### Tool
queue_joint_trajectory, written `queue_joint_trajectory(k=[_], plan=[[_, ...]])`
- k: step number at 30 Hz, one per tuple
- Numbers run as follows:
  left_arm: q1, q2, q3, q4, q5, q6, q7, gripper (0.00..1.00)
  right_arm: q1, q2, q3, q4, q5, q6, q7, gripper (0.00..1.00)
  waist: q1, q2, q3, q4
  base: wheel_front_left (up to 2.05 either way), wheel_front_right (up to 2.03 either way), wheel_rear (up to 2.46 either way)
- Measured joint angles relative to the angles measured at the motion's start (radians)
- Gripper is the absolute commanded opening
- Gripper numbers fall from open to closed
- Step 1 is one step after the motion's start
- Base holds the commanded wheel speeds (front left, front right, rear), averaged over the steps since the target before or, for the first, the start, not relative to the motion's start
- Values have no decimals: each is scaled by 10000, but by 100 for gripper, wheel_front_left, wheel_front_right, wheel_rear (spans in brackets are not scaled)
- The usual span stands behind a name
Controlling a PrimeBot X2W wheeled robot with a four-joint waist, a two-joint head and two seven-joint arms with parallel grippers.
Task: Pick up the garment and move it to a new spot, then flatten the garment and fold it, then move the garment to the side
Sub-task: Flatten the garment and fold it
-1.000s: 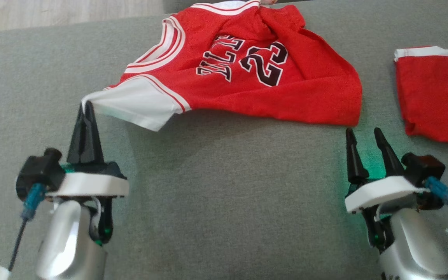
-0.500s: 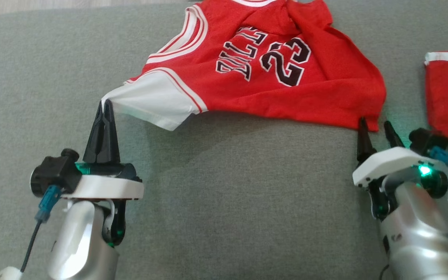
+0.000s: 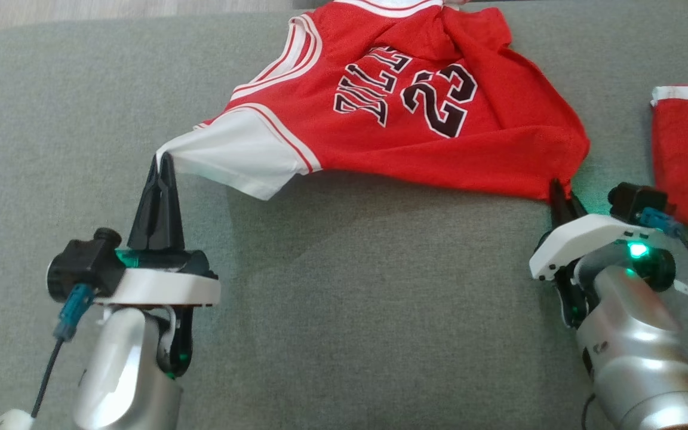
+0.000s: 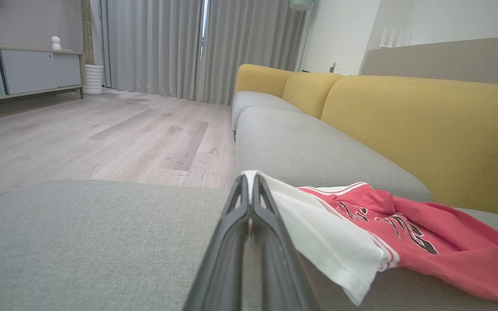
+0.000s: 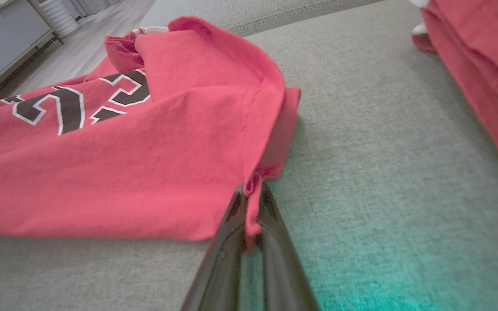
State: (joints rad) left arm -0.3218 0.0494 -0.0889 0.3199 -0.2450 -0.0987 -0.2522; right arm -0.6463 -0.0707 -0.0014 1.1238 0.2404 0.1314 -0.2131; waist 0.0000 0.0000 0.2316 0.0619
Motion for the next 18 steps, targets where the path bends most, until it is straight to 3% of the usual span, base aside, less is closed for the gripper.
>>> queue_joint_trajectory(k=[5,9,14,18], plan=[[11,-23,313,-52,-6,-42,0,0,66,17,658,-61,571,0,-84,0,0,0,-250,-149,0,0,0],[45,-46,612,-387,-136,-73,0,0,325,31,1313,-968,1133,0,-173,0,0,0,-530,-308,0,0,0],[43,-65,1005,-1110,-619,-94,-2,0,481,54,1678,-2815,1246,0,-151,0,0,0,-912,-579,0,0,0],[-121,-77,1179,-2017,-1035,-173,-4,0,480,-134,1816,-5122,1407,0,431,0,0,0,-1241,-752,0,0,0]])
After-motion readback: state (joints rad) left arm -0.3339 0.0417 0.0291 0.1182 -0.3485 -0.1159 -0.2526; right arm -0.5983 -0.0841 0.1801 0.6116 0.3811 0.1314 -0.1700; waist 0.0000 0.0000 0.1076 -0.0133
